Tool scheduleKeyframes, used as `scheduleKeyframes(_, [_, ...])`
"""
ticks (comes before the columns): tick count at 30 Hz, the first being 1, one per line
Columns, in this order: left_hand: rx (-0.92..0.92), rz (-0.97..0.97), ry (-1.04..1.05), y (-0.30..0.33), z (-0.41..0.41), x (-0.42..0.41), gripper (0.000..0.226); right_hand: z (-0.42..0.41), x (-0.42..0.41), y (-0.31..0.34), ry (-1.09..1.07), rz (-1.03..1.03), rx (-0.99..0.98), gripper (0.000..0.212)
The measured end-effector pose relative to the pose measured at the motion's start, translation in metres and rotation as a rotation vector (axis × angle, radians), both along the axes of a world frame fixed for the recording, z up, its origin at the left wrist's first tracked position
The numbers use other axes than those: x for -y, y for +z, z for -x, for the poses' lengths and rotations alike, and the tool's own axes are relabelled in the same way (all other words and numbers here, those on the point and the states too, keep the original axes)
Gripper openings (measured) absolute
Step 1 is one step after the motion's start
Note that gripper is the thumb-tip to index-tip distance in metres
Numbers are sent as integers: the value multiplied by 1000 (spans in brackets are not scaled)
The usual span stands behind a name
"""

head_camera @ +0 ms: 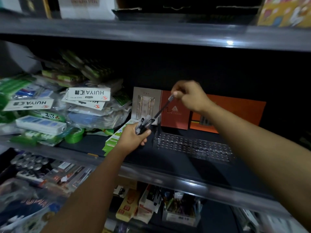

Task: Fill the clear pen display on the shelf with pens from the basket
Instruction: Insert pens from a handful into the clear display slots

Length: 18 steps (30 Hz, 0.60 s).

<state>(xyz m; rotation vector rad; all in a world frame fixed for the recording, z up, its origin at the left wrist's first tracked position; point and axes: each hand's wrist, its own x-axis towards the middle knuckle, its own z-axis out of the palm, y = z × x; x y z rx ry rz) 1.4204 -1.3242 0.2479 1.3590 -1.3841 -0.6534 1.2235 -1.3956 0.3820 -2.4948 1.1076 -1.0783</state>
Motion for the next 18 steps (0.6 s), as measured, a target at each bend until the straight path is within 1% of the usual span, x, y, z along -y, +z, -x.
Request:
scheduleKeyframes(3, [-3,10,34,-2,-1,-1,13,6,2,3,-71,53,-34,12])
scheduleKeyframes(6, [-19,20,40,-1,-1,-1,14,5,2,-3,-102,79,-119,12])
scheduleKeyframes(14, [-26,31,34,-4,-2,6,14,-11,12,-34,-65,118,-294,17])
scheduleKeyframes(18, [1,22,49,-5,-4,8,15,-16,14,-40,-47,114,-345,24])
